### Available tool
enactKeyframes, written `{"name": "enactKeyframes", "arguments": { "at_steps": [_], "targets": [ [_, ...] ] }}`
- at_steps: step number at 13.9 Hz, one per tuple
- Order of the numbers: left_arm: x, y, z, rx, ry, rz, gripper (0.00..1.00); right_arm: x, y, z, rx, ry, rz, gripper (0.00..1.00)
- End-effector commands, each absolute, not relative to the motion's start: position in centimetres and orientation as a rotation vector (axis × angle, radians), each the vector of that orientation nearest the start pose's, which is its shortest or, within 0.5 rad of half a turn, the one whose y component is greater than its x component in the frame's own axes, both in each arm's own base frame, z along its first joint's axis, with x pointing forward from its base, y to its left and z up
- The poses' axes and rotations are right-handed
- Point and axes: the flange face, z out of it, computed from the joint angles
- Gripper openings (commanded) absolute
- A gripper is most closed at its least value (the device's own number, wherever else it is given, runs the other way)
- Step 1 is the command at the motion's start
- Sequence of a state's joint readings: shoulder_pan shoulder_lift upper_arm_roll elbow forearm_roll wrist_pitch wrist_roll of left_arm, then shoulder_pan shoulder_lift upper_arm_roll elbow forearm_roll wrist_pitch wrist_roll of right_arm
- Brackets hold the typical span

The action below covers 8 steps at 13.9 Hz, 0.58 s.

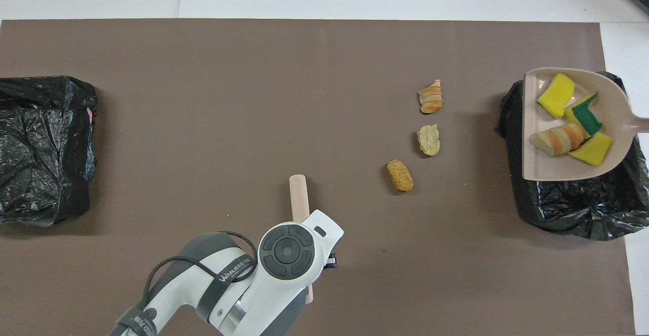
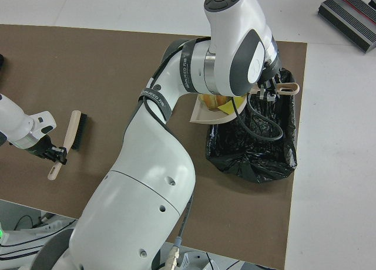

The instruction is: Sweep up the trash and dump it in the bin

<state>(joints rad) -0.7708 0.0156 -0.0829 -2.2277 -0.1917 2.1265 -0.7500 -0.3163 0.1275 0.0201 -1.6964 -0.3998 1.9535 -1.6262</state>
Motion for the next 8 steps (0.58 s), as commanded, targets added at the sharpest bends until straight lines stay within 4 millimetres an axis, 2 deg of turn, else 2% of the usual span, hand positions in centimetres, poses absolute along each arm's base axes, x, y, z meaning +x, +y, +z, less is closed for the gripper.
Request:
{"name": "enactKeyframes", "arguments": {
  "at_steps": [1, 2, 3, 4, 7, 8],
  "targets": [
    [32.5, -39.4, 35.4, -3.172, -0.012, 0.258, 0.00, 57.5, -22.7, 54.5, -2.574, -2.401, 0.609, 0.00],
    [32.3, -39.2, 34.9, -3.167, -0.007, 0.263, 0.00, 57.4, -23.0, 54.6, -2.550, -2.448, 0.724, 0.00],
    [32.3, -39.1, 34.8, -3.167, -0.019, 0.264, 0.06, 57.1, -22.9, 54.9, -2.535, -2.485, 0.836, 0.00],
    [32.5, -39.1, 34.8, -3.176, -0.029, 0.253, 0.27, 57.0, -22.8, 54.6, -2.525, -2.505, 0.951, 0.00],
    [33.1, -38.5, 34.6, -3.174, -0.054, 0.258, 0.68, 56.1, -22.9, 53.5, -2.460, -2.541, 1.148, 0.00],
    [33.3, -38.4, 34.7, -3.169, -0.062, 0.265, 0.97, 55.5, -22.8, 53.4, -2.444, -2.548, 1.180, 0.00]
  ]
}}
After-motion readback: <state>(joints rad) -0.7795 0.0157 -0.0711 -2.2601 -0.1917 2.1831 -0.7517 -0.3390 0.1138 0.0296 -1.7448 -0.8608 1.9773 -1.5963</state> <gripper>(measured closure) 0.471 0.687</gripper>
